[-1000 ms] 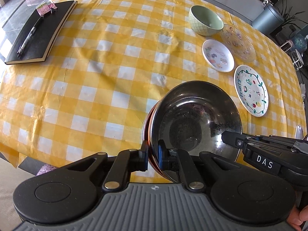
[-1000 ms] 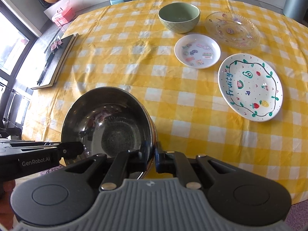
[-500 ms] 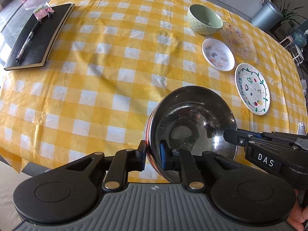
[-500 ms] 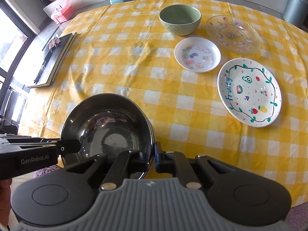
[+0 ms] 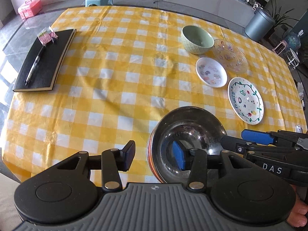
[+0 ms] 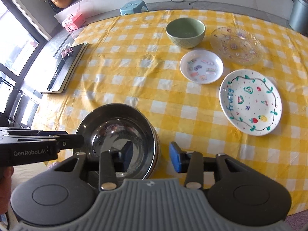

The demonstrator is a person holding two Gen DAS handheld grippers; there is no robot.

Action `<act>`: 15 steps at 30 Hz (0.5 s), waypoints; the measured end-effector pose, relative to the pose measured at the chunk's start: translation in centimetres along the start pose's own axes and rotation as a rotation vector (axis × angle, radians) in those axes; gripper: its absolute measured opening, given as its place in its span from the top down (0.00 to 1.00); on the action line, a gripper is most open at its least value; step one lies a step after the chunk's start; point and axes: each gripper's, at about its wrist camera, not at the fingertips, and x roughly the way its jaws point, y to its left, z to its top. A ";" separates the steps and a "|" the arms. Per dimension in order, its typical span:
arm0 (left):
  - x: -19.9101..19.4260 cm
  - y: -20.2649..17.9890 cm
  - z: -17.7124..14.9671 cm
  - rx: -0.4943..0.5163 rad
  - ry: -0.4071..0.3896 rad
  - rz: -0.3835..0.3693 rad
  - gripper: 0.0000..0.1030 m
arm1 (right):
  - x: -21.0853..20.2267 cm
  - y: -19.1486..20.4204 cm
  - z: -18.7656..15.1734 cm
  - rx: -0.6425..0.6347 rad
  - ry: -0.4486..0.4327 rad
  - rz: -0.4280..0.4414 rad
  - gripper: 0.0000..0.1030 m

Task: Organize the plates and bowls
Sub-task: 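Open both grippers and lift away from the stacked bowls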

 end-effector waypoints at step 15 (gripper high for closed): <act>0.6 -2.1 3.4 0.070 -0.097 -0.036 0.17 | -0.6 -1.6 1.9 -0.007 -0.093 -0.068 0.18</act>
